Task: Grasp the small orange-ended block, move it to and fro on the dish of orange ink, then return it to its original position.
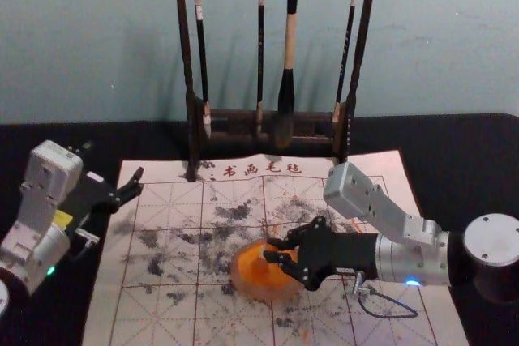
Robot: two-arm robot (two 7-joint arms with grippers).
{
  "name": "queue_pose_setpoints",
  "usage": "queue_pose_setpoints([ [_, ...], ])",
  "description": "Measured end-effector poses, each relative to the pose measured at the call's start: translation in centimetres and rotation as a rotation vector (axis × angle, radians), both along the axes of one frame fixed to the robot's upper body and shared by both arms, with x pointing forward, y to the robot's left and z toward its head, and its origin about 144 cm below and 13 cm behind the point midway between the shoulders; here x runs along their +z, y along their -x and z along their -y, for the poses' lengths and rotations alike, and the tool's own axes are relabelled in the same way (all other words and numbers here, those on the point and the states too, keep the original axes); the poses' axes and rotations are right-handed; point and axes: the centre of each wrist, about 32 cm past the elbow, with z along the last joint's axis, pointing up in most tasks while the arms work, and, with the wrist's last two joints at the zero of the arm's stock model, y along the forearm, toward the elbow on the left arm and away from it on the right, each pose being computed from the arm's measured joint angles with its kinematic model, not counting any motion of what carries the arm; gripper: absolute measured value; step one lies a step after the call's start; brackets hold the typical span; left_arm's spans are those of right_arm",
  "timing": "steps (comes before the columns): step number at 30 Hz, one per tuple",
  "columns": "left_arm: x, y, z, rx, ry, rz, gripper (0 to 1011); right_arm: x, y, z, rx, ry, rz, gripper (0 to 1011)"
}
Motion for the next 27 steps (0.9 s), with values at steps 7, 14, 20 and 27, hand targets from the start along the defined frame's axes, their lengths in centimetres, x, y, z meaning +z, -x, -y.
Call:
queue_pose_setpoints([
  [7, 0.0, 0.0, 0.0, 0.0, 0.0, 0.0, 1001, 0.1, -0.8, 0.1, -0.034, 0.008, 0.007, 100],
  [14, 0.0, 0.0, 0.0, 0.0, 0.0, 0.0, 1001, 0.2, -1.2, 0.4, -0.056, 0.011, 0.008, 100],
  [20, 0.0, 0.0, 0.0, 0.0, 0.0, 0.0, 1001, 0.4, -0.9, 1.1, -0.066, 0.02, 0.007, 101],
  [27, 0.0, 0.0, 0.0, 0.0, 0.0, 0.0, 1001, 0.6, -0.2, 1.8, -0.062, 0.025, 0.006, 101],
])
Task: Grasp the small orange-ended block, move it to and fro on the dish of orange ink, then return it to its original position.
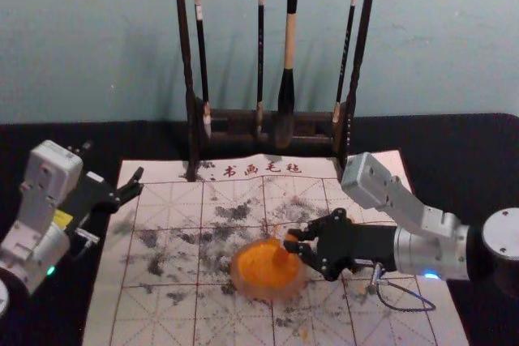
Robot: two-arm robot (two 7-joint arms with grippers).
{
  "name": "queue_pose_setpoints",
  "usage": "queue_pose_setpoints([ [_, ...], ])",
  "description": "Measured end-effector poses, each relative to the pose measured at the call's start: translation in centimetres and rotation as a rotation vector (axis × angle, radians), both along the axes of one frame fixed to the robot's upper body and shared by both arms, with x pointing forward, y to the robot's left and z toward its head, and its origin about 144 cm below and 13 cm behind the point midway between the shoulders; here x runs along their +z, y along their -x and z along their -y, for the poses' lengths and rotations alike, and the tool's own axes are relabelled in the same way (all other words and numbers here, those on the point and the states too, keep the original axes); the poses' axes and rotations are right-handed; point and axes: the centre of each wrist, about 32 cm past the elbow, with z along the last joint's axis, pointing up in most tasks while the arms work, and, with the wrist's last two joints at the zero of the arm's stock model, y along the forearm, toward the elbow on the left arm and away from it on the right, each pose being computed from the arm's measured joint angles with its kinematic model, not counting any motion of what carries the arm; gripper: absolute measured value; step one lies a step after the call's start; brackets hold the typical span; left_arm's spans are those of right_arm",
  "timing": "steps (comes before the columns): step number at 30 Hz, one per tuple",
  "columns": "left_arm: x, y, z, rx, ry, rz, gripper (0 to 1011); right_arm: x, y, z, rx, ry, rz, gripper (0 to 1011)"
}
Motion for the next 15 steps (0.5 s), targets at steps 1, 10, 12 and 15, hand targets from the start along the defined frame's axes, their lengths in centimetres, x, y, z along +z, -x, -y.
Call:
queue_pose_setpoints([
  [1, 0.0, 0.0, 0.0, 0.0, 0.0, 0.0, 1001, 0.0, 0.1, 0.1, 0.001, 0.0, -0.001, 101],
  [10, 0.0, 0.0, 0.0, 0.0, 0.0, 0.0, 1001, 0.0, 1.3, 0.5, 0.026, -0.003, -0.012, 100],
  [12, 0.0, 0.0, 0.0, 0.0, 0.0, 0.0, 1001, 0.0, 1.4, 0.5, 0.03, -0.004, -0.013, 100],
  [15, 0.0, 0.0, 0.0, 0.0, 0.0, 0.0, 1001, 0.0, 1.7, 0.3, 0.043, -0.005, -0.016, 101],
])
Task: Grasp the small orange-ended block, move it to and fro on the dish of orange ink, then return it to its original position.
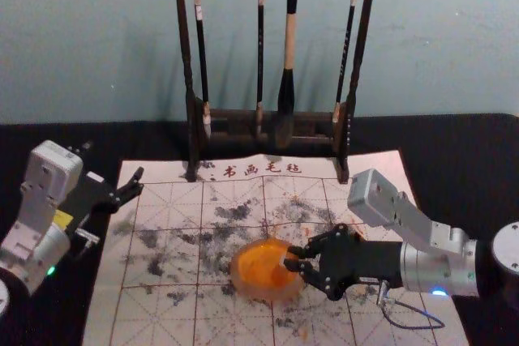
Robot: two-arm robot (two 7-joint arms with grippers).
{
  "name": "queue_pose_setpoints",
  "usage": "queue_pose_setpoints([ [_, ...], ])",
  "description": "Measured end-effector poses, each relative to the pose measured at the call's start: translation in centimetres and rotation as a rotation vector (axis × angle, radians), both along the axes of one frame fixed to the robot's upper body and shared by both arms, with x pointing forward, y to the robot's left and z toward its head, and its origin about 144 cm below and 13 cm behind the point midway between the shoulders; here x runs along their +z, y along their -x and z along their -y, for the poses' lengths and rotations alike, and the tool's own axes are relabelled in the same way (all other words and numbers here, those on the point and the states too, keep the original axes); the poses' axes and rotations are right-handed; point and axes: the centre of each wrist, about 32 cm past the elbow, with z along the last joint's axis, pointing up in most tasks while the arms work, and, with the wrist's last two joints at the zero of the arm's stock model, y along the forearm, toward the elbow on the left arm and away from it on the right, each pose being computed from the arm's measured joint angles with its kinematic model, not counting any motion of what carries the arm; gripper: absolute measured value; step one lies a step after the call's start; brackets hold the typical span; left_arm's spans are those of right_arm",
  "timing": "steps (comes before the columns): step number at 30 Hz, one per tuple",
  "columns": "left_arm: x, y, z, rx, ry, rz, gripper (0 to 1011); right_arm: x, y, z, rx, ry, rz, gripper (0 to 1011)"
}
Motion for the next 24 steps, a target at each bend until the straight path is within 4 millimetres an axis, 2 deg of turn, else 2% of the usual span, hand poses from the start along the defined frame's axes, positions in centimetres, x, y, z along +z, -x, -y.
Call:
queue_pose_setpoints([
  [12, 0.0, 0.0, 0.0, 0.0, 0.0, 0.0, 1001, -0.1, 0.1, -1.1, 0.026, -0.002, -0.001, 101],
  [24, 0.0, 0.0, 0.0, 0.0, 0.0, 0.0, 1001, -0.2, -1.1, -2.0, -0.007, 0.003, -0.001, 100],
])
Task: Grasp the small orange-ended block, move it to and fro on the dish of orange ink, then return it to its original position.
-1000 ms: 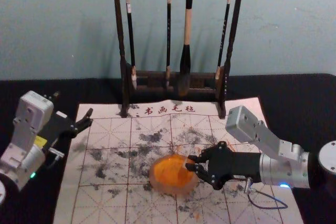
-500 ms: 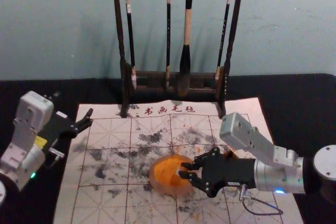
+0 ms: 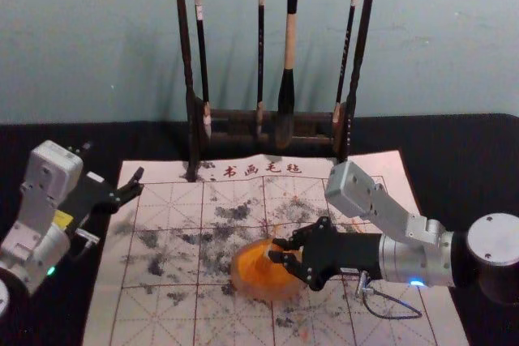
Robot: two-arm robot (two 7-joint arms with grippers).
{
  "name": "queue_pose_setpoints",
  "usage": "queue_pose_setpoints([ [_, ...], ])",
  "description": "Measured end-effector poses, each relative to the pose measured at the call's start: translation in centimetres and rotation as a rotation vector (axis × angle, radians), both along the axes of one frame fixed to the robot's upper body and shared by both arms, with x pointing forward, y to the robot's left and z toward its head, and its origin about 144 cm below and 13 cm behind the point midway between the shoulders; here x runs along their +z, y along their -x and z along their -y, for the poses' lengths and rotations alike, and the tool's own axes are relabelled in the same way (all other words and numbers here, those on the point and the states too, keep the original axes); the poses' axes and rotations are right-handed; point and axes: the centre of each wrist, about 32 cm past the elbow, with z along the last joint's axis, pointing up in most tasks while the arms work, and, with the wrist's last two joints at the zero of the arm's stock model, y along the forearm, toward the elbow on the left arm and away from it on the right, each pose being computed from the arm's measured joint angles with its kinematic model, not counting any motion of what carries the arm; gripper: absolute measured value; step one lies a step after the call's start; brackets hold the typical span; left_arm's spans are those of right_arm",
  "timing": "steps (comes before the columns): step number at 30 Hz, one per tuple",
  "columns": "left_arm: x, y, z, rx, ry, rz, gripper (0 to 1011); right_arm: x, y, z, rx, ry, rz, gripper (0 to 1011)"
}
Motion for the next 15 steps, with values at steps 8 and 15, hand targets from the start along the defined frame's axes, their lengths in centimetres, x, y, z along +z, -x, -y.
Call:
queue_pose_setpoints([
  [8, 0.0, 0.0, 0.0, 0.0, 0.0, 0.0, 1001, 0.13, -0.72, 0.25, -0.044, 0.014, 0.0, 100],
  [15, 0.0, 0.0, 0.0, 0.0, 0.0, 0.0, 1001, 0.3, -0.63, 0.92, -0.063, 0.026, -0.001, 101],
])
